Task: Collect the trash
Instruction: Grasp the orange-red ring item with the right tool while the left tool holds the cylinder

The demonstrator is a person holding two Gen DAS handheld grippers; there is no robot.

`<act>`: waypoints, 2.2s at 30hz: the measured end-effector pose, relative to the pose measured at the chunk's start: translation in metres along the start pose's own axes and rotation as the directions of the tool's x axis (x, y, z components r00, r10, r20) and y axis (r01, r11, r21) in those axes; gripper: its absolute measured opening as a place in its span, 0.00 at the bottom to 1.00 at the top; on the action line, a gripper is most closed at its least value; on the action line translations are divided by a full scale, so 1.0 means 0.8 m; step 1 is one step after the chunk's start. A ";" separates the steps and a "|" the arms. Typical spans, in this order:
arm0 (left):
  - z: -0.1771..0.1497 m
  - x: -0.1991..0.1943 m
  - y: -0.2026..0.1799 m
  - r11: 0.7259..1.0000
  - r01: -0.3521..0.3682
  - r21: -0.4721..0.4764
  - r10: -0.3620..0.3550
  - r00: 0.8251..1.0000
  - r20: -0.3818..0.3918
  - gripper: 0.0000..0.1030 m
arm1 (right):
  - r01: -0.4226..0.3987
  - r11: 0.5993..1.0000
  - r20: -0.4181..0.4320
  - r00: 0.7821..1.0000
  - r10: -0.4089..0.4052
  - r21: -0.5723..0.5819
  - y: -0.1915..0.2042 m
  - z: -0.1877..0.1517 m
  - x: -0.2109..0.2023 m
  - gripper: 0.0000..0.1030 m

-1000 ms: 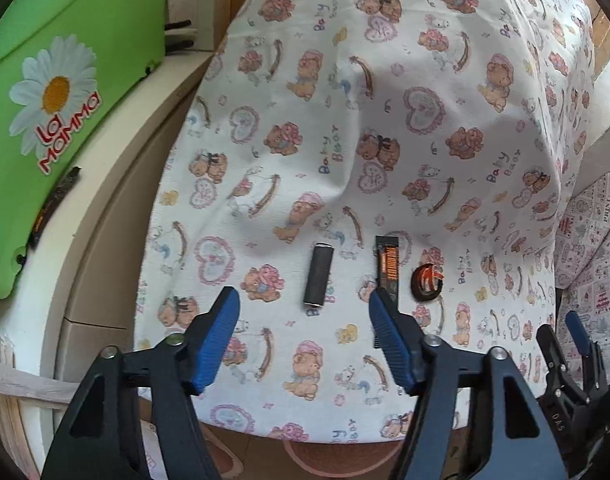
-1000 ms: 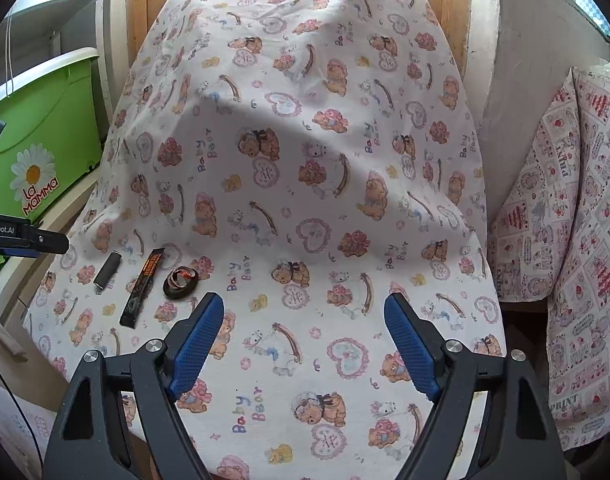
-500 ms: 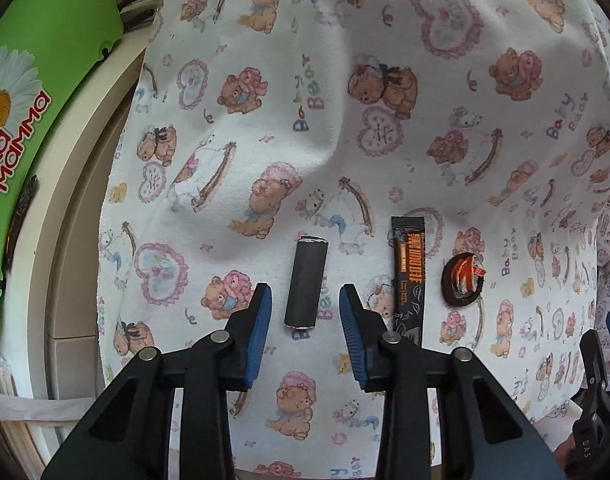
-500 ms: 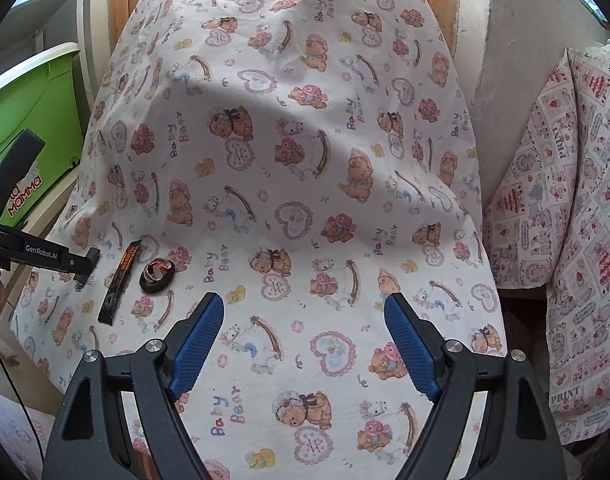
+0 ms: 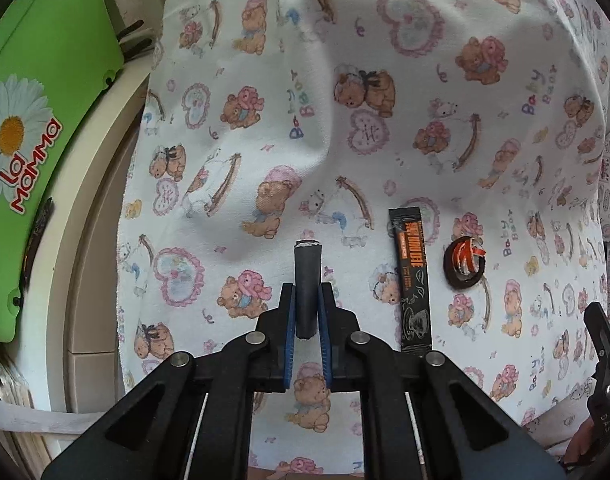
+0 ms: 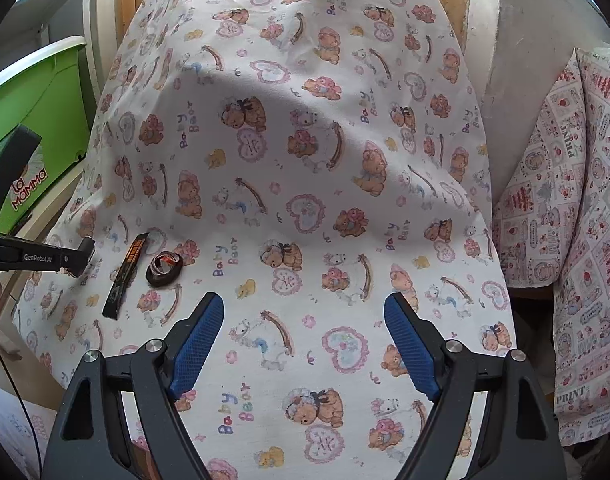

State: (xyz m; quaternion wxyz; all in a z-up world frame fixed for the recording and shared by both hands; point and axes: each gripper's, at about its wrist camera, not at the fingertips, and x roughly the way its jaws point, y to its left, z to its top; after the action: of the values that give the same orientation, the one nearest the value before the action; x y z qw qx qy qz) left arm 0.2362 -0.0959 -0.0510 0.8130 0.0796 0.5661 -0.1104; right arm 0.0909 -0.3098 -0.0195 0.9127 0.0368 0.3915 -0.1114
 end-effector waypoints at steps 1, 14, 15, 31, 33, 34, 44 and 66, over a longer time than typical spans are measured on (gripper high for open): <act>-0.004 -0.005 0.001 1.000 0.000 -0.002 0.000 1.000 0.012 0.09 | -0.006 1.000 0.003 1.000 0.006 -0.004 0.002 0.000 0.000 0.82; -0.051 -0.047 0.034 0.999 0.028 -0.026 -0.024 0.991 0.131 0.10 | -0.192 0.971 0.002 0.981 0.194 -0.140 0.074 0.017 0.019 0.80; -0.057 -0.046 0.037 0.999 0.029 -0.027 -0.025 0.990 0.139 0.10 | -0.191 0.971 -0.005 0.981 0.193 -0.146 0.080 0.018 0.026 0.80; -0.069 -0.042 0.049 0.997 0.067 -0.033 -0.061 0.987 0.149 0.10 | -0.239 0.953 -0.071 0.971 0.229 -0.184 0.133 0.022 0.093 0.42; -0.069 -0.040 0.052 0.996 0.075 -0.042 -0.068 0.987 0.145 0.10 | -0.228 0.957 -0.086 0.973 0.215 -0.180 0.137 0.023 0.100 0.35; -0.069 -0.041 0.053 0.996 0.077 -0.045 -0.070 0.987 0.145 0.10 | -0.228 0.958 -0.091 0.972 0.215 -0.176 0.138 0.022 0.103 0.31; -0.071 -0.045 0.048 0.996 0.082 -0.038 -0.075 0.985 0.153 0.10 | -0.243 0.958 -0.056 0.970 0.237 -0.150 0.129 0.020 0.087 0.05; -0.085 -0.059 0.033 0.995 0.096 -0.010 -0.093 0.982 0.165 0.10 | -0.398 0.917 0.015 0.917 0.399 -0.037 0.081 0.025 0.003 0.05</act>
State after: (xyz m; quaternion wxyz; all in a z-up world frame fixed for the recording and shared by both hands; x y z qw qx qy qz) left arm 0.1662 -0.0491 -0.0298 0.8513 0.0357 0.5015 -0.1501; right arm 0.1214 -0.2503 -0.0089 0.9209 0.0995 0.3676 0.0828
